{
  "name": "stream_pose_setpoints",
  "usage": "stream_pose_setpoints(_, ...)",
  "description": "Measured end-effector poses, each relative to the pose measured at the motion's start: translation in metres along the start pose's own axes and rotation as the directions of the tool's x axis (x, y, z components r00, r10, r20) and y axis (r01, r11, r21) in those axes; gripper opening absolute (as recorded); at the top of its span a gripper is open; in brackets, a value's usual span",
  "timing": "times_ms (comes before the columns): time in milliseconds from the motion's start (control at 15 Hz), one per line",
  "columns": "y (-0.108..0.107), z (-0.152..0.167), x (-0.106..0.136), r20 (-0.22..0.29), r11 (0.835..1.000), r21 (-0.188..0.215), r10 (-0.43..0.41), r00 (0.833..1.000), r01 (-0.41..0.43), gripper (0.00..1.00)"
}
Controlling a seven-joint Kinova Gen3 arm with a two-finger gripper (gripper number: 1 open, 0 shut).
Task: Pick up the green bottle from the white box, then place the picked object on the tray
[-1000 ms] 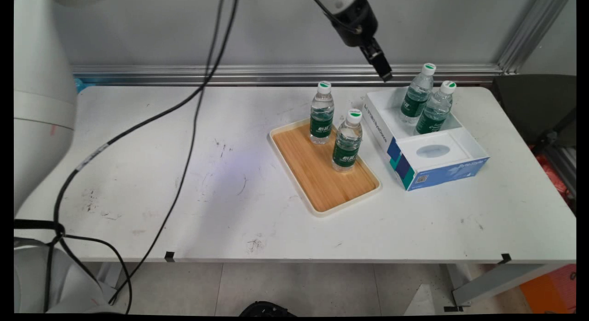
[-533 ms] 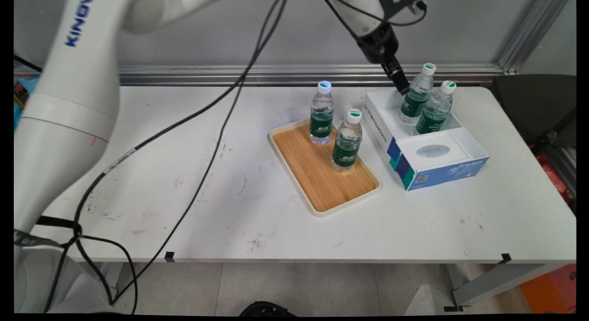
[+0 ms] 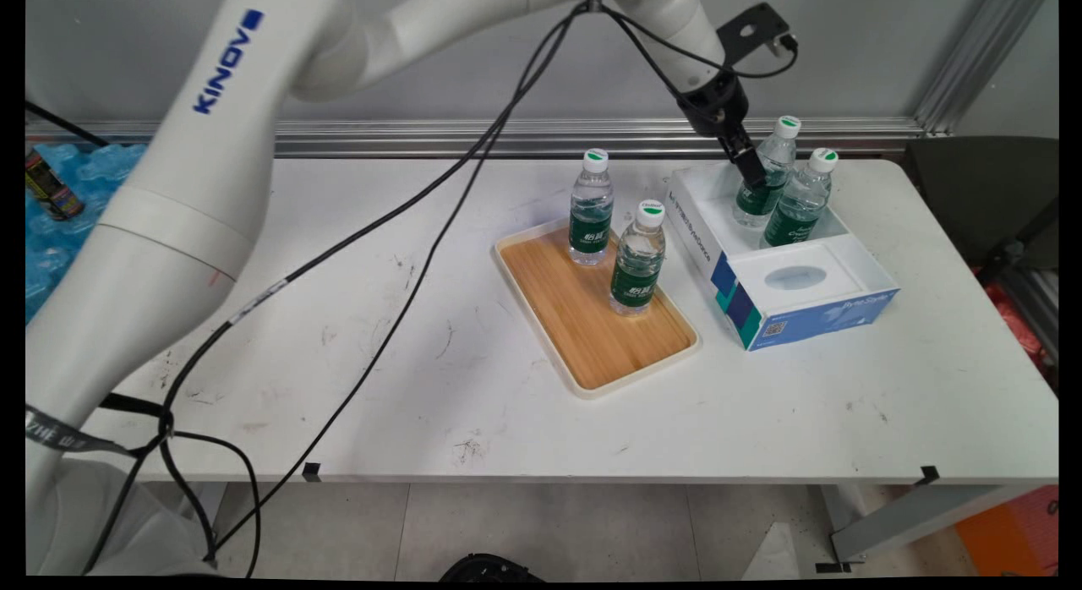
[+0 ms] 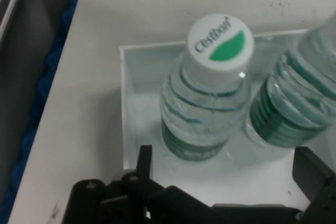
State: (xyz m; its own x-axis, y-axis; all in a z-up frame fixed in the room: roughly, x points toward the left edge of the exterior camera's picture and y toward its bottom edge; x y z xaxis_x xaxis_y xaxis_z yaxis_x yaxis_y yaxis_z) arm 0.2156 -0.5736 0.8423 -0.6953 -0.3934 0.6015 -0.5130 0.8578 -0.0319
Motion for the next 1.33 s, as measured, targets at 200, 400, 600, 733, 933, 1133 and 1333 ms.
stream_pose_setpoints(200, -0.005, 0.017, 0.002, -0.007, 1.000, -0.003, -0.001, 1.000, 0.001, 1.00)
stream_pose_setpoints(400, -0.010, 0.033, 0.004, -0.014, 1.000, -0.005, -0.003, 1.000, 0.003, 1.00)
stream_pose_setpoints(600, -0.013, 0.044, 0.005, -0.020, 1.000, -0.007, -0.005, 1.000, 0.005, 1.00)
stream_pose_setpoints(733, -0.015, 0.052, 0.006, -0.026, 1.000, -0.008, -0.008, 1.000, 0.008, 1.00)
stream_pose_setpoints(933, -0.017, 0.059, 0.008, -0.034, 1.000, -0.012, -0.018, 0.999, 0.017, 0.00)
stream_pose_setpoints(1133, -0.018, 0.063, 0.010, -0.039, 1.000, -0.017, -0.023, 0.999, 0.023, 0.00)
stream_pose_setpoints(1333, -0.017, 0.062, 0.011, -0.040, 1.000, -0.022, -0.024, 0.999, 0.023, 0.00)
